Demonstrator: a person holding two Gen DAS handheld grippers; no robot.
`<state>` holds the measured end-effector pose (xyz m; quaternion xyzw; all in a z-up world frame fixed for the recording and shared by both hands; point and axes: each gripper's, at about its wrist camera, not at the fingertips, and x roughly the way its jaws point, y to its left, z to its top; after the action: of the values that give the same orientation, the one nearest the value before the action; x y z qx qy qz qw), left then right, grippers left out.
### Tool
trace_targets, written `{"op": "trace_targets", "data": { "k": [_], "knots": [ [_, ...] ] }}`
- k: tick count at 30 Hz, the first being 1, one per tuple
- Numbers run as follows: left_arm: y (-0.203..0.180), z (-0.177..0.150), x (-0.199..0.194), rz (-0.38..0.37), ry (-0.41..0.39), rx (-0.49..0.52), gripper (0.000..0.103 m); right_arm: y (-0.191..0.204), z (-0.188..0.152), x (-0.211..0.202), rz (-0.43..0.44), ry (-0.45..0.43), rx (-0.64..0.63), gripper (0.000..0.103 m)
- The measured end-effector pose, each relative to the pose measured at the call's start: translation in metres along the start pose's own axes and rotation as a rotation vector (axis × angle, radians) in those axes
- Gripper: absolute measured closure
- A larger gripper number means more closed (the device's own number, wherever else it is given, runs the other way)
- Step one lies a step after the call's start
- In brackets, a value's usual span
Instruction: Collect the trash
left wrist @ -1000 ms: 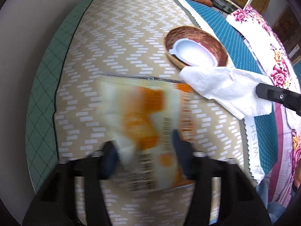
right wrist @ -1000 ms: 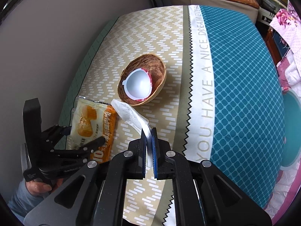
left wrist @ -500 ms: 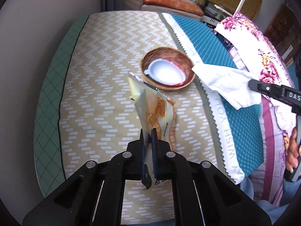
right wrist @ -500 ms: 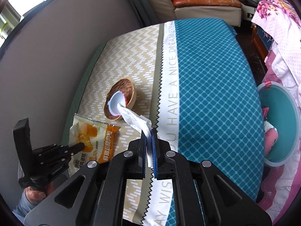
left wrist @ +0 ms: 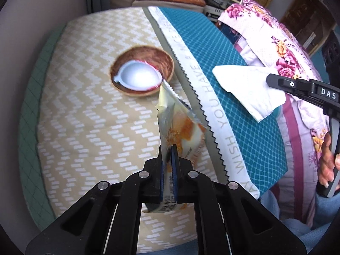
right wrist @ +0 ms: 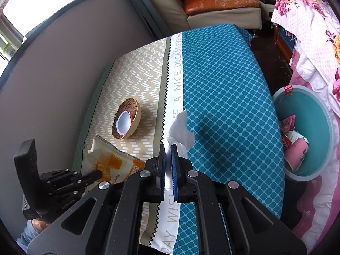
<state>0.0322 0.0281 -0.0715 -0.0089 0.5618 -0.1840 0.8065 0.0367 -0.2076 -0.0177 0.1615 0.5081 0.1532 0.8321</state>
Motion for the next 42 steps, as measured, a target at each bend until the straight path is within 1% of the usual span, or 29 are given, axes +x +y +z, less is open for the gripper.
{"op": "trace_targets", "data": {
  "k": [2,3,5,6,7,9,12,14,15,16,19,22,27,29,32,33,34,37,39,42],
  "knots": [
    [-0.003,-0.003,0.006,-0.001,0.012,-0.003,0.094,0.000,-0.002,0.000,0.001,0.001,0.005,0.098],
    [-0.005,-0.004,0.010,0.002,0.018,0.005,0.091,-0.001,-0.003,0.000,0.001,0.001,0.008,0.098],
    [-0.009,-0.005,0.016,0.012,0.030,0.022,0.077,-0.002,-0.004,0.001,0.001,0.002,0.012,0.098],
    [-0.010,-0.006,0.018,0.026,0.031,0.030,0.060,-0.003,-0.005,0.002,0.001,0.003,0.013,0.098],
    [-0.011,-0.007,0.019,0.048,0.022,0.037,0.046,-0.003,-0.005,0.002,0.000,0.005,0.012,0.098],
    [-0.012,-0.009,0.020,0.076,0.004,0.042,0.038,-0.004,-0.007,0.007,-0.002,0.025,0.005,0.097],
    [-0.006,-0.009,0.023,0.067,0.006,0.020,0.031,-0.010,-0.009,0.019,-0.028,0.056,0.012,0.092],
    [-0.005,-0.008,0.027,0.086,0.006,0.021,0.026,-0.014,-0.009,0.028,-0.056,0.075,0.026,0.076],
    [-0.004,-0.008,0.028,0.087,0.009,0.024,0.024,-0.017,-0.009,0.033,-0.073,0.079,0.029,0.057],
    [-0.004,-0.008,0.031,0.084,0.015,0.026,0.023,-0.018,-0.010,0.038,-0.089,0.082,0.026,0.046],
    [-0.006,-0.009,0.035,0.077,0.027,0.030,0.023,-0.025,-0.010,0.055,-0.133,0.102,0.020,0.044],
    [-0.004,-0.010,0.039,0.070,0.043,0.020,0.023,-0.029,-0.011,0.067,-0.197,0.107,-0.006,0.044],
    [-0.006,-0.009,0.045,0.062,0.047,0.025,0.023,-0.029,-0.017,0.081,-0.241,0.126,-0.042,0.044],
    [-0.009,-0.008,0.048,0.059,0.048,0.030,0.023,-0.027,-0.018,0.080,-0.261,0.116,-0.064,0.046],
    [-0.013,-0.007,0.052,0.052,0.054,0.034,0.023,-0.027,-0.022,0.081,-0.308,0.105,-0.097,0.059],
    [-0.014,-0.006,0.053,0.049,0.056,0.036,0.023,-0.027,-0.023,0.081,-0.313,0.103,-0.101,0.070],
    [-0.016,-0.006,0.054,0.047,0.057,0.039,0.023,-0.029,-0.023,0.080,-0.302,0.108,-0.093,0.086],
    [-0.023,-0.004,0.057,0.046,0.064,0.054,0.018,-0.032,-0.024,0.075,-0.280,0.109,-0.075,0.096],
    [-0.031,-0.002,0.061,0.052,0.070,0.068,0.016,-0.033,-0.024,0.068,-0.263,0.091,-0.060,0.097],
    [-0.041,-0.003,0.066,0.078,0.058,0.103,0.016,-0.036,-0.022,0.055,-0.244,0.055,-0.040,0.097]
  ]
}}
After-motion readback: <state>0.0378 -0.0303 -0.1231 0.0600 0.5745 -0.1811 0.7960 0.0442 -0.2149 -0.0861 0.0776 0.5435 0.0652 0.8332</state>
